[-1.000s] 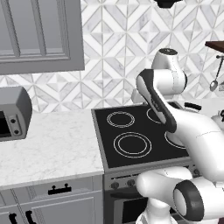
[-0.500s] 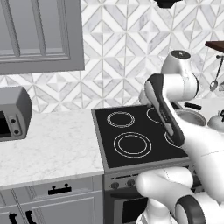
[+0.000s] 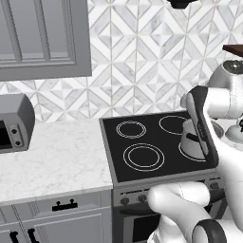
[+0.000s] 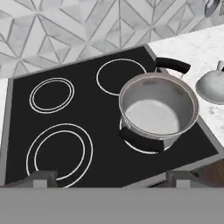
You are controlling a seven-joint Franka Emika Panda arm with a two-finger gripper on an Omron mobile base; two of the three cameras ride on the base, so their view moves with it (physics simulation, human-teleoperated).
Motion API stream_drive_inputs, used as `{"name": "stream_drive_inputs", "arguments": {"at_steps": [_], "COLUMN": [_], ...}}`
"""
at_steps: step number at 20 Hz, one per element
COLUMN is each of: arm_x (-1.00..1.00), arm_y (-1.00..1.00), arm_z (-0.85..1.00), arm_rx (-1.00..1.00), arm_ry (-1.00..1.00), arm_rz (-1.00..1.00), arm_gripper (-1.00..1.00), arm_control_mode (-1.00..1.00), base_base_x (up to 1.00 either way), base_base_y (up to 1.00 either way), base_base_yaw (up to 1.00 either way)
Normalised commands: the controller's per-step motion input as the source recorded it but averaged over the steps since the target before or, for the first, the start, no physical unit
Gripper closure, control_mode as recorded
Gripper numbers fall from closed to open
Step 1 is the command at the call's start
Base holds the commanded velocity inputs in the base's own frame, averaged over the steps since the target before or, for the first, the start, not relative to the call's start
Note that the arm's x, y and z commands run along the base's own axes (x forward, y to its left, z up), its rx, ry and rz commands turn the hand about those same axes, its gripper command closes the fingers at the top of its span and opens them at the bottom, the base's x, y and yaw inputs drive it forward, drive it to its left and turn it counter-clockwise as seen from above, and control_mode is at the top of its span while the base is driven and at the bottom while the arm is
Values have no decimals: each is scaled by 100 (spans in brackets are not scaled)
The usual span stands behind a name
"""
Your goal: Pick the kettle from the counter and place it on a stove burner. Then turn the burner on.
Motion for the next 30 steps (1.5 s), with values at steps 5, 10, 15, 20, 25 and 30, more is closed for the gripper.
{"name": "stream_drive_inputs", "arguments": {"at_steps": [5, 10, 15, 20, 25, 30], "arm_x": [-4, -11, -9, -6, -1, 0], "arm_y": [-100, -100, -100, -100, -100, -85], "arm_z": [15, 0, -3, -16, -30, -64], "arm_rx": [23, 24, 23, 23, 22, 0], "arm_ry": [-1, 0, 0, 1, 1, 7], "arm_rz": [-30, -23, -21, -18, -11, 0], "arm_gripper": [-100, -100, -100, -100, -100, -100], "arm_control_mode": [-100, -100, -100, -100, -100, -100], "base_base_x": [0, 0, 0, 0, 0, 0], "base_base_y": [0, 0, 0, 0, 0, 0], "base_base_yaw": [0, 0, 0, 0, 0, 0]}}
